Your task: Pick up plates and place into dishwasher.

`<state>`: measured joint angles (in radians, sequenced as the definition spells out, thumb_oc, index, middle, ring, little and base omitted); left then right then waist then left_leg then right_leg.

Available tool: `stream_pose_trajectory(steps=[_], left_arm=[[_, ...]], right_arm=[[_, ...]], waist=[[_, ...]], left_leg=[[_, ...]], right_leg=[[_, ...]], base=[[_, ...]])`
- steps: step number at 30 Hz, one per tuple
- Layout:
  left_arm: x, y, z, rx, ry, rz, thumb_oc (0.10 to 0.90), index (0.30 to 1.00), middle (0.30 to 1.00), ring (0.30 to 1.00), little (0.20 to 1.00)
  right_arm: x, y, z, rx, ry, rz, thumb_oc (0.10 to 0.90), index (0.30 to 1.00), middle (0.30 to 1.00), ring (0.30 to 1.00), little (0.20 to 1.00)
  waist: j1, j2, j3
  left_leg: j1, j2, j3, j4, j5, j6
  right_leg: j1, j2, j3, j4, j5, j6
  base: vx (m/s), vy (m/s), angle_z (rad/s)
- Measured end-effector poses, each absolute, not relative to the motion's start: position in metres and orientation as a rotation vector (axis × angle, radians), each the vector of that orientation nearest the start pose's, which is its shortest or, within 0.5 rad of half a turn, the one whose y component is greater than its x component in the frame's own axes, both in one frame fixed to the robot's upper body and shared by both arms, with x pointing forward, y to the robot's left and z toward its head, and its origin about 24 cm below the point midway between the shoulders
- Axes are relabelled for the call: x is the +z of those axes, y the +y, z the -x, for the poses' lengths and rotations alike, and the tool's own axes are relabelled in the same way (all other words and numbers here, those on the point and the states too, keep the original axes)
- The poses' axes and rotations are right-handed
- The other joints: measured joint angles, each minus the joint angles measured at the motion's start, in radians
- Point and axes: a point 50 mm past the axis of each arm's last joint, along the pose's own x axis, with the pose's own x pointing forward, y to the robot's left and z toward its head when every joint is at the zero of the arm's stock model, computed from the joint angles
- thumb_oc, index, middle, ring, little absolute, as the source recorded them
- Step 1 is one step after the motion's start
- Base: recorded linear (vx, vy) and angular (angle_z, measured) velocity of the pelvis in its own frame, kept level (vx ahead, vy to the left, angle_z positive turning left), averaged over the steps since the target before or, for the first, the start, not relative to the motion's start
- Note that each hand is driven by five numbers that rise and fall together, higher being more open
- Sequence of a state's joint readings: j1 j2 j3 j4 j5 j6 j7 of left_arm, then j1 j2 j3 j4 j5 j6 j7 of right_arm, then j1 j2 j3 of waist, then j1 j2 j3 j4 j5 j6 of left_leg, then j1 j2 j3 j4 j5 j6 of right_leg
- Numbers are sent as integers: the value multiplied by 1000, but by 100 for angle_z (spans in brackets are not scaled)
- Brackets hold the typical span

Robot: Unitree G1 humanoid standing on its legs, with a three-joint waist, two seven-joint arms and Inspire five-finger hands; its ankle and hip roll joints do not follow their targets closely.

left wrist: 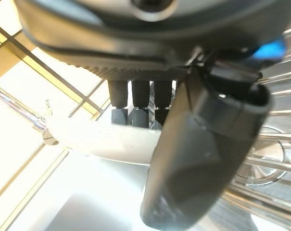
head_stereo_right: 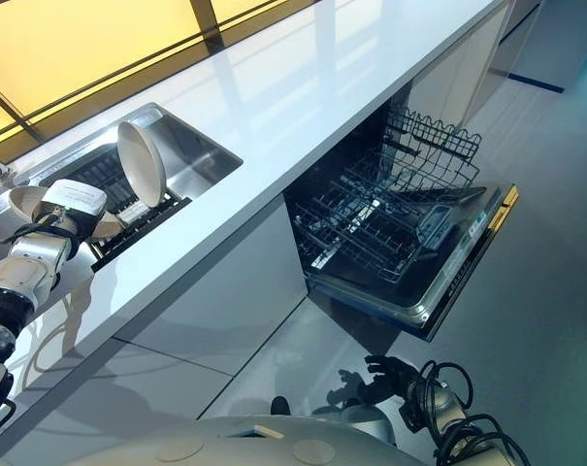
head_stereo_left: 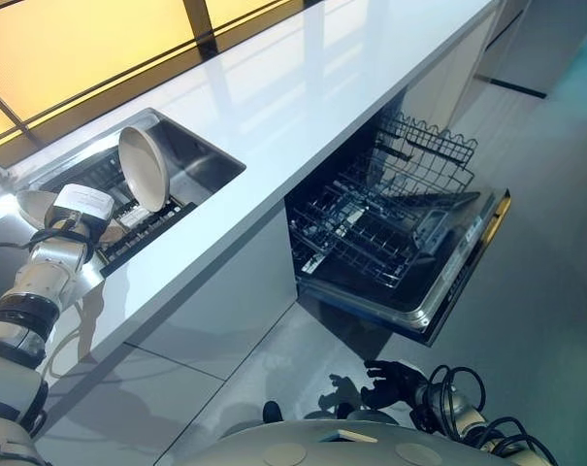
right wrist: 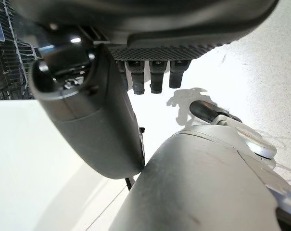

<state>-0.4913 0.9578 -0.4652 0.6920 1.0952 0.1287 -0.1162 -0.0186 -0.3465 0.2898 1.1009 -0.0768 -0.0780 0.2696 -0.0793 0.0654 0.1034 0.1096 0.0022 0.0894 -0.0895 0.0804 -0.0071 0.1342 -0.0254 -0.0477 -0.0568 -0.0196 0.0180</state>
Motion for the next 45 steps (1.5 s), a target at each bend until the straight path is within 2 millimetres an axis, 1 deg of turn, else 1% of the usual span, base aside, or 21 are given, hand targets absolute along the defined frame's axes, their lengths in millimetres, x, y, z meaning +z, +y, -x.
stream_pose_trajectory(steps=[2,5,6,7,8,10,12,14,18,22,26,30,34,37,40,41,43,45], left_arm=[[99,354,-307,-70,550,-2137,100,300,300,300,200],[113,356,-308,9,488,-1974,100,300,300,300,200],[124,355,-310,70,432,-1886,100,300,300,300,200],[128,356,-310,94,412,-1856,100,300,300,300,200],[136,358,-310,145,371,-1789,100,300,300,300,200],[143,360,-310,171,342,-1761,100,300,300,300,200],[155,360,-309,231,272,-1692,100,300,300,300,200],[161,361,-306,275,216,-1643,100,300,300,300,200],[166,366,-292,358,138,-1580,100,300,300,300,200],[170,373,-285,416,98,-1564,100,300,300,300,200],[182,377,-281,453,28,-1578,100,300,300,300,200],[195,376,-277,512,-68,-1558,100,300,300,300,200],[200,363,-276,481,-153,-1571,100,300,300,300,200],[200,353,-275,432,-201,-1594,100,300,300,300,200],[200,350,-274,425,-226,-1593,100,300,300,300,200],[200,350,-274,436,-244,-1590,100,300,300,300,200],[199,349,-272,444,-276,-1578,100,300,300,300,200],[198,348,-267,445,-322,-1544,100,300,300,300,200]], right_arm=[[-145,-237,-120,369,1112,389,800,900,900,900,900],[-146,-236,-118,367,1118,385,800,900,900,900,900],[-146,-236,-118,368,1120,384,800,900,900,900,900],[-147,-236,-117,368,1121,384,800,900,900,900,900],[-147,-235,-117,369,1120,382,800,900,900,900,900],[-147,-235,-117,369,1118,379,800,900,900,900,900],[-146,-233,-118,363,1107,362,800,900,900,900,900],[-146,-231,-117,362,1089,347,800,900,900,900,900],[-144,-223,-117,369,1047,313,800,900,900,900,900],[-143,-219,-117,387,1029,313,800,900,900,900,900],[-143,-216,-116,403,1012,312,800,900,900,900,900],[-139,-209,-119,428,969,312,800,900,900,900,900],[-127,-199,-129,444,882,269,800,900,900,900,900],[-112,-188,-146,479,781,240,800,900,900,900,900],[-93,-181,-163,493,671,202,800,900,900,900,900],[-84,-179,-170,490,619,173,800,900,900,900,900],[-73,-178,-176,479,562,124,800,900,900,900,900],[-55,-173,-186,462,469,39,800,900,900,900,900]], waist=[[8,-4,2],[18,-10,7],[27,-14,10],[31,-16,11],[36,-19,12],[43,-21,14],[48,-28,18],[51,-32,20],[58,-34,19],[66,-36,20],[79,-44,18],[78,-51,18],[77,-53,18],[68,-54,17],[57,-54,17],[54,-54,17],[50,-54,17],[41,-54,17]], left_leg=[[0,-1,-4,0,0,0],[1,-2,-15,0,0,0],[1,-2,-16,0,0,0],[1,-2,-17,0,0,0],[1,-2,-18,0,0,0],[1,-3,-19,0,0,0],[1,-4,-30,0,0,0],[1,-5,-39,0,0,0],[3,-6,-47,0,0,0],[8,-6,-51,-3,0,0],[8,-5,-54,-3,0,0],[8,-6,-54,-3,1,0],[8,-6,-53,0,1,0],[9,-6,-51,0,1,0],[9,-6,-48,0,1,0],[9,-6,-46,0,0,0],[9,-6,-43,0,0,0],[9,-6,-40,1,0,-1]], right_leg=[[4,0,-6,-4,0,0],[15,-2,-18,-13,0,0],[16,-1,-20,-13,0,0],[17,-1,-21,-13,1,-1],[19,-1,-23,-13,1,-1],[21,-2,-24,-13,1,-1],[28,-2,-33,-16,1,-1],[32,-3,-41,-20,1,-1],[41,-3,-48,-27,1,-1],[47,-4,-51,-30,1,-1],[47,-5,-53,-30,0,-1],[48,-6,-53,-30,0,-1],[48,-5,-53,-29,0,-1],[46,-4,-50,-28,0,-1],[46,-4,-48,-28,0,-1],[46,-4,-46,-28,1,-1],[45,-4,-44,-28,1,-1],[44,-4,-41,-28,1,-1]], base=[[-26,-30,10],[-27,-33,12],[-37,-22,5],[-44,-18,6],[-41,-13,3],[-41,-13,2],[-38,-11,12],[-33,1,12],[-32,6,6],[-10,1,3],[0,0,0],[0,0,0],[0,0,0],[-3,-2,-1],[-3,-3,-1],[-14,-5,-3],[-11,0,-4],[-49,6,-3]])
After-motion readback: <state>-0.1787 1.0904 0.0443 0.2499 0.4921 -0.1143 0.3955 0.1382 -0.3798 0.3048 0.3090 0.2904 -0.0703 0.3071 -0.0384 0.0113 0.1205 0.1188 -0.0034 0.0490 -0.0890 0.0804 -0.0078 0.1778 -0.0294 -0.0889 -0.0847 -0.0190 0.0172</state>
